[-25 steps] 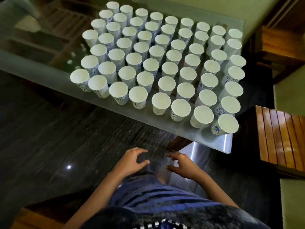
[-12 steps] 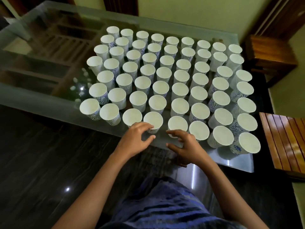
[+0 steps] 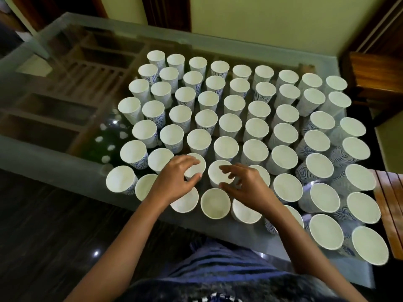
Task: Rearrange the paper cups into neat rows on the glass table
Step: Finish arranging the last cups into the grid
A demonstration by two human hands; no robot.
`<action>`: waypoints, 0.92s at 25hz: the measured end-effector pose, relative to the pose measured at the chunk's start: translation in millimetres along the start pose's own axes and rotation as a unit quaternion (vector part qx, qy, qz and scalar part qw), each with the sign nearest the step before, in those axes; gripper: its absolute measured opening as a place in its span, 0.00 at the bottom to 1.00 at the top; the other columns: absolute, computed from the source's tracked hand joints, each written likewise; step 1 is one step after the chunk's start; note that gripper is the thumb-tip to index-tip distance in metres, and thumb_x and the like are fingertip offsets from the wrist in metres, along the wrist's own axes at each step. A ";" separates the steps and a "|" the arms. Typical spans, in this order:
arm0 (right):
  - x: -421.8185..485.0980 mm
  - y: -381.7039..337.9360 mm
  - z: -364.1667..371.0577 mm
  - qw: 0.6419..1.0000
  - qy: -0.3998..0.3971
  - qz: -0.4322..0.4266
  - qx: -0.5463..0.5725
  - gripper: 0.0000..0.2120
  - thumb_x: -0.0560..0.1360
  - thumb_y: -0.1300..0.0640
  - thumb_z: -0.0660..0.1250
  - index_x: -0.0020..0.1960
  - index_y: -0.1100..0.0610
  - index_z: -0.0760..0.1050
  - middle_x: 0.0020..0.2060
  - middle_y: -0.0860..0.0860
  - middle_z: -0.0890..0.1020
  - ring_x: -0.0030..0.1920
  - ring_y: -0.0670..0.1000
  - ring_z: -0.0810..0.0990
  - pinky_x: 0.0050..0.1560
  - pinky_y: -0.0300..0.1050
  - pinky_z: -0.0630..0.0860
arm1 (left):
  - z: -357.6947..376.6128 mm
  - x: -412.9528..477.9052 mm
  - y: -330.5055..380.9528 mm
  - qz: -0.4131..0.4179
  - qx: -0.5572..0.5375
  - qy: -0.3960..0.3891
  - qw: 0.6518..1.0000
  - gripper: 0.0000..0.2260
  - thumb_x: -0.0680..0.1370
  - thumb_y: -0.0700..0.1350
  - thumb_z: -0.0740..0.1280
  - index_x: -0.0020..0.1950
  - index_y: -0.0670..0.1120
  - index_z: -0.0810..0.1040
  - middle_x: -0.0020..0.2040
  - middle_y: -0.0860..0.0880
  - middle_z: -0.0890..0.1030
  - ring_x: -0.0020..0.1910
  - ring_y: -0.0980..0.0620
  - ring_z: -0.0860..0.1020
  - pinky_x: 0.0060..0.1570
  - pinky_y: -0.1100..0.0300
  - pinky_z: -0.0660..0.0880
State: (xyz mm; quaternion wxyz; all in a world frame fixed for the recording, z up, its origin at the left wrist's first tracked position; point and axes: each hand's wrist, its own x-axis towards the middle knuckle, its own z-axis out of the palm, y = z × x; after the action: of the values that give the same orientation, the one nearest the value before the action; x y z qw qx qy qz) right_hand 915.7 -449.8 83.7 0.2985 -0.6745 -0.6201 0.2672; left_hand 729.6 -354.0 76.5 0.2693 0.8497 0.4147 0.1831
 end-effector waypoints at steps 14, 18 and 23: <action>-36.2 -12.3 4.4 0.979 0.095 0.175 -0.049 0.23 0.67 0.57 0.75 0.61 0.57 0.76 0.52 0.54 0.80 0.49 0.52 0.79 0.48 0.41 0.75 | 19.0 14.7 -3.1 0.263 0.001 -0.169 0.950 0.16 0.68 0.46 0.74 0.53 0.41 0.81 0.50 0.43 0.81 0.49 0.45 0.79 0.50 0.52 0.76; -67.9 -13.7 9.4 0.965 0.092 0.228 -0.094 0.28 0.62 0.53 0.78 0.60 0.57 0.76 0.55 0.55 0.79 0.54 0.55 0.78 0.51 0.40 0.71 | 22.4 6.6 -6.3 0.293 0.001 -0.215 0.932 0.22 0.66 0.52 0.75 0.55 0.41 0.80 0.52 0.43 0.81 0.51 0.45 0.79 0.50 0.52 0.77; -75.5 -10.3 17.8 0.957 0.090 0.254 -0.106 0.33 0.62 0.51 0.78 0.64 0.58 0.73 0.62 0.54 0.74 0.61 0.55 0.73 0.60 0.44 0.69 | 21.6 -0.6 -3.9 0.280 0.006 -0.219 0.935 0.28 0.62 0.55 0.78 0.55 0.39 0.80 0.52 0.42 0.81 0.51 0.44 0.79 0.52 0.51 0.76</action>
State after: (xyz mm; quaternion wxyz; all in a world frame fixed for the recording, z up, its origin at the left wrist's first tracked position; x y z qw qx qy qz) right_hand 889.0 -523.2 78.4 0.2019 -0.8587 -0.4241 0.2050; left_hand 738.3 -359.1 57.0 0.2860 0.9520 0.0915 0.0586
